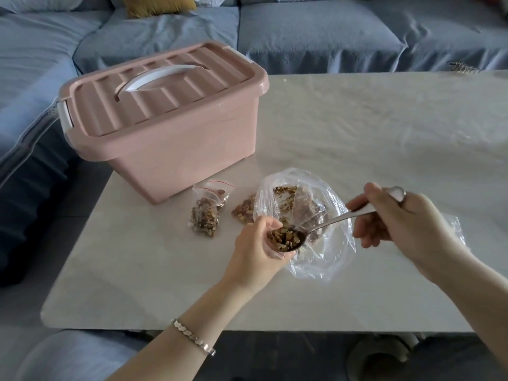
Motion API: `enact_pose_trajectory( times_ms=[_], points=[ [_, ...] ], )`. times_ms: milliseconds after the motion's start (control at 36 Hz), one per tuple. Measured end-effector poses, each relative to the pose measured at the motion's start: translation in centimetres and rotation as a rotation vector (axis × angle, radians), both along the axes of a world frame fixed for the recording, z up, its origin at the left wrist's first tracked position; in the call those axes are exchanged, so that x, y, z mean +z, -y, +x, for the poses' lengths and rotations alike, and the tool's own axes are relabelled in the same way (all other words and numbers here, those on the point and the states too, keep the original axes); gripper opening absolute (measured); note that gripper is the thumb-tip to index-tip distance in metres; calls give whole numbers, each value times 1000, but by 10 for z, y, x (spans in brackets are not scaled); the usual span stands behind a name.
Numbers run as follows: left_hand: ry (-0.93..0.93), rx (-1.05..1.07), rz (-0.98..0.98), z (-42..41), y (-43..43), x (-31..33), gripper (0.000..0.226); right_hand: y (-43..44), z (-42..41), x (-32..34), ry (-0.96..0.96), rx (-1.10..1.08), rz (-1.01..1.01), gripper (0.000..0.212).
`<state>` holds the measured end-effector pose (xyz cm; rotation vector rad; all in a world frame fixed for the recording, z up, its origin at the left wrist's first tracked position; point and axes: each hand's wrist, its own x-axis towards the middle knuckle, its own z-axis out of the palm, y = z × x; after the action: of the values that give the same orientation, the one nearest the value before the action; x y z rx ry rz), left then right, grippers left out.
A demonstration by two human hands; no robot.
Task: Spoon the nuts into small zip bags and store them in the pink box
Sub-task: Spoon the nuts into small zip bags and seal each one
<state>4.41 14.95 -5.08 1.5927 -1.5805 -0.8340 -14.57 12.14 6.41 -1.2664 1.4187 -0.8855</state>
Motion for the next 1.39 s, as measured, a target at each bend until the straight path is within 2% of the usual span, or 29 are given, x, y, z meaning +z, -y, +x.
enact_pose_trajectory(
  times_ms=[83, 222, 278, 361, 472, 583, 667, 778, 917, 1028, 1167, 1278, 1389],
  points=[
    [-7, 3, -6, -1, 0, -1, 42, 1, 14, 8, -109, 101, -79, 37],
    [-58, 51, -11, -3, -2, 1, 41, -12, 34, 25, -417, 287, -318, 36],
    [-59, 62, -19, -2, -3, 0, 41, -17, 35, 32, -465, 309, -378, 40],
    [-61, 69, 10, -1, -3, 0, 48, -22, 33, 34, -435, 301, -404, 43],
    [-106, 82, 52, -2, -5, 1, 51, -26, 32, 22, -391, 304, -331, 31],
    [-94, 98, -1, -5, -6, 6, 40, -29, 30, 10, -341, 339, -307, 23],
    [-100, 93, -29, 0, -5, 6, 34, -28, 21, 11, -183, 220, -364, 25],
    [-138, 159, -48, 7, -6, 10, 22, -20, 3, 5, -37, -48, -397, 29],
    [-122, 204, 64, 11, -5, 20, 18, -17, -5, -33, -81, -158, -318, 29],
    [-115, 196, 186, 9, -2, 24, 18, -23, 8, -56, -98, -135, -258, 27],
    [-64, 190, 277, 4, 1, 27, 26, -30, 14, -68, -239, -81, -293, 19],
    [-11, 224, 276, 2, 6, 22, 23, -34, 10, -73, -323, -19, -310, 18],
    [21, 247, 232, 2, 11, 18, 24, -37, 8, -77, -277, 9, -250, 20]
  ],
)
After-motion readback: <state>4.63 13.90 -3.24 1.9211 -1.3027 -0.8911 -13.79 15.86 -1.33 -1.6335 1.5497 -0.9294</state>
